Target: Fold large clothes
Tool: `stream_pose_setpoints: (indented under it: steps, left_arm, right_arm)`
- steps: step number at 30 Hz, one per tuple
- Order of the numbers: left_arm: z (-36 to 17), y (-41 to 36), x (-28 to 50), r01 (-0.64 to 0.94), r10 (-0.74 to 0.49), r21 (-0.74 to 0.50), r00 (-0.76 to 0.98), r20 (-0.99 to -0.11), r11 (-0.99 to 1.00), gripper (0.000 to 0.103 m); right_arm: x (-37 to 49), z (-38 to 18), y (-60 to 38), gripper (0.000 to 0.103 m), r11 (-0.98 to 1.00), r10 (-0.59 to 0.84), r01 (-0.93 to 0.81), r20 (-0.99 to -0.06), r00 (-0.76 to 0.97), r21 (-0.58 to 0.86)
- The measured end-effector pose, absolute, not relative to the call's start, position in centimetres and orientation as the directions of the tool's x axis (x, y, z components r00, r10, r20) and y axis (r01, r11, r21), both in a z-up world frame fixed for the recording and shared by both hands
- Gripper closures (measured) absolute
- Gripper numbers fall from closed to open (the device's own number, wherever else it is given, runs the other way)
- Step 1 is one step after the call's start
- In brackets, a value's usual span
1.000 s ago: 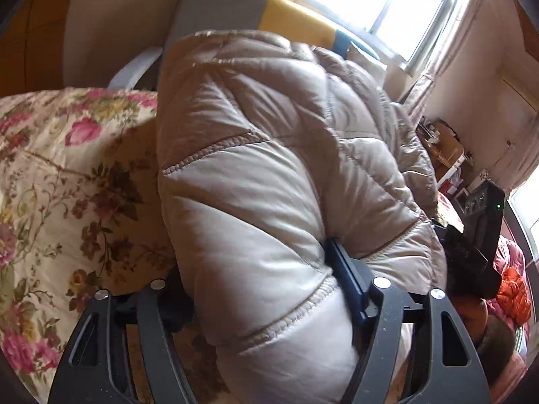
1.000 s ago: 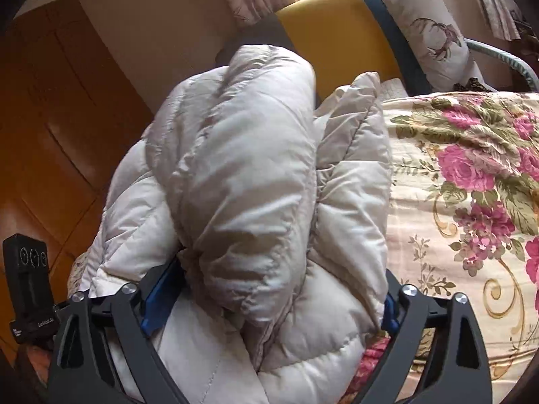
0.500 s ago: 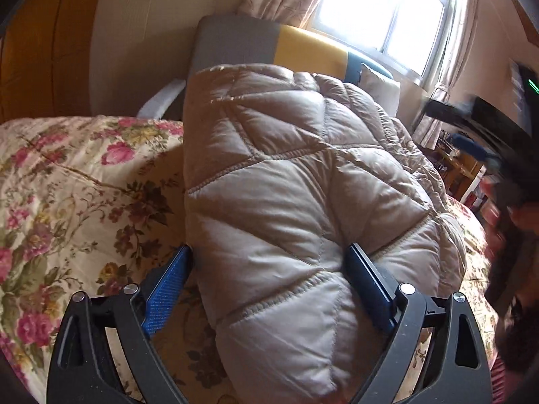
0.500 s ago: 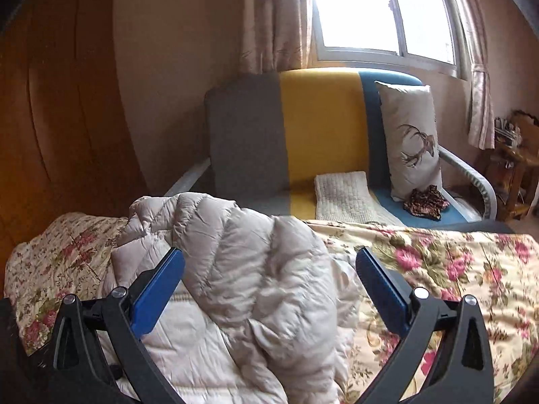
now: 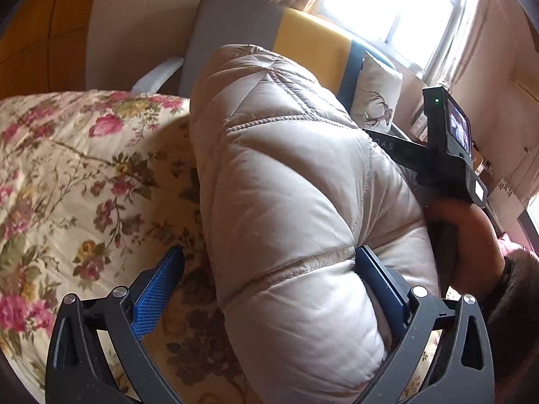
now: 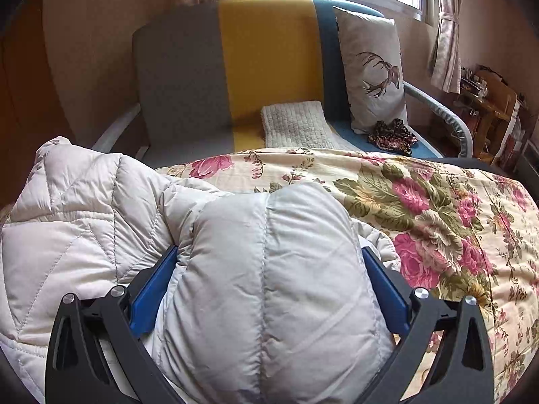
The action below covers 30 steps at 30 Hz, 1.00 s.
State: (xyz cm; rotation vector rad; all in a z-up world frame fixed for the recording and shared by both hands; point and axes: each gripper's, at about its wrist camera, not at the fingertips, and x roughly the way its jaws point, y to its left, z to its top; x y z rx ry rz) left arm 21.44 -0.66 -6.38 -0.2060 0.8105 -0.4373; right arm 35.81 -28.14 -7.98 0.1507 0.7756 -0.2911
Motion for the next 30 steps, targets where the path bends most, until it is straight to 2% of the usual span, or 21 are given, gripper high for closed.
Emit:
stream_pose_setpoints:
  steps: [4,9,15,22,30]
  left_arm:
    - [-5.7,0.2,20.2,0.27,-0.434,-0.341,0.607,-0.666,0.901,0.003]
    - [-4.6,0.5,17.7,0.272,-0.373,-0.256,0.664,-0.648,0.928,0.003]
    - [-3.6,0.5,14.7,0.239,-0.291,-0.167,0.754,-0.589,0.957,0.003]
    - [-3.6,0.8,12.1,0.178,-0.193,-0.085,0.781,-0.595,0.98,0.003]
    - [-3.6,1.1,9.7,0.096,-0.079,-0.006,0.781,-0.619,0.995,0.003]
  right_arm:
    - [33.9,-7.0,-28.7,0.002,0.961,-0.145,0.267,-0.698,0.702,0.069]
    - [29.8,-3.9,-27.8,0.002,0.966,-0.102,0.231,-0.653,0.75,0.115]
    - [24.5,-2.6,-25.4,0.002,0.978,-0.12,0.2,-0.637,0.762,0.055]
    - [18.3,-2.4,-23.2,0.002,0.985,-0.137,0.174,-0.607,0.783,0.001]
    - [13.7,-3.9,-22.0,0.002,0.981,-0.156,0.193,-0.621,0.768,-0.008]
